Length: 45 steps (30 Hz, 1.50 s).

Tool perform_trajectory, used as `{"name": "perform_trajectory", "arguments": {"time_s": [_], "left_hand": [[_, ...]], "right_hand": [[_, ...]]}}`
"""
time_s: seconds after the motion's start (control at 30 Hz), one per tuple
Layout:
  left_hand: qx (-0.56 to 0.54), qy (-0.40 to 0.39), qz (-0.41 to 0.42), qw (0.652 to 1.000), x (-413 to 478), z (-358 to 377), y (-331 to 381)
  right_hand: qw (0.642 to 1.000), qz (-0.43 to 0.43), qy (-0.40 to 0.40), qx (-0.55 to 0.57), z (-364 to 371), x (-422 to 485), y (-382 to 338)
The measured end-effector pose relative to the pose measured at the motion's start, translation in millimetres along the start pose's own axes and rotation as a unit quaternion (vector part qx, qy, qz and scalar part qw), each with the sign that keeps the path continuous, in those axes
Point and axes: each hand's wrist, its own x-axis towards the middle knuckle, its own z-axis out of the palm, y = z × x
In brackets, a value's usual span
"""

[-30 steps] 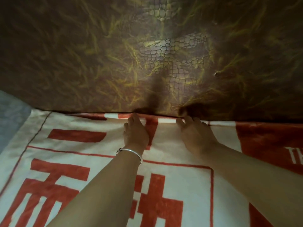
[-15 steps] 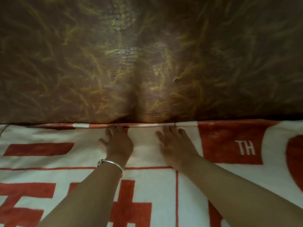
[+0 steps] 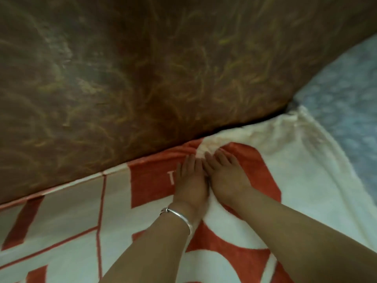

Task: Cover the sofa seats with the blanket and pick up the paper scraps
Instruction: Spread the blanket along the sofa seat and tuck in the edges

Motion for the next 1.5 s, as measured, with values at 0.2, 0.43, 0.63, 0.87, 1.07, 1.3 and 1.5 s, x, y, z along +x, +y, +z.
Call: {"name": "perform_trajectory", "arguments": {"time_s": [0.2,0.43,0.63,0.87,1.07,1.3,1.5], "left_hand": [[0.051,-0.034,0.066,0.996,13.7,9.8,68.6],[0.035,-0.016,0.226,0.973,23.9,25.6,157.7],[-0.109,-0.136,0.188,0.967,21.1,52.4,233.1],[-0.083,-0.143,0.135,0.977,29.0,69.3,276.0],[-0.199,-0.195,-0.024,0.960,31.8,67.4,290.2],[-0.366,-0.224,-0.159,0.889,35.3,52.1,289.6],[-0.473,-0.241,-0.180,0.828,29.0,40.6,272.4]], "right_hand": [[0.984,0.081,0.155,0.024,22.3,-33.9,70.6],[0.918,0.363,0.135,0.083,20.5,-90.8,168.3],[0.860,0.439,0.065,0.252,29.5,-125.6,225.4],[0.863,0.437,-0.019,0.252,47.7,-135.6,246.2],[0.862,0.413,-0.013,0.292,44.6,-141.6,247.0],[0.623,0.381,0.033,0.682,35.4,-157.2,258.6],[0.569,0.344,-0.025,0.747,31.3,-154.8,254.9]]}}
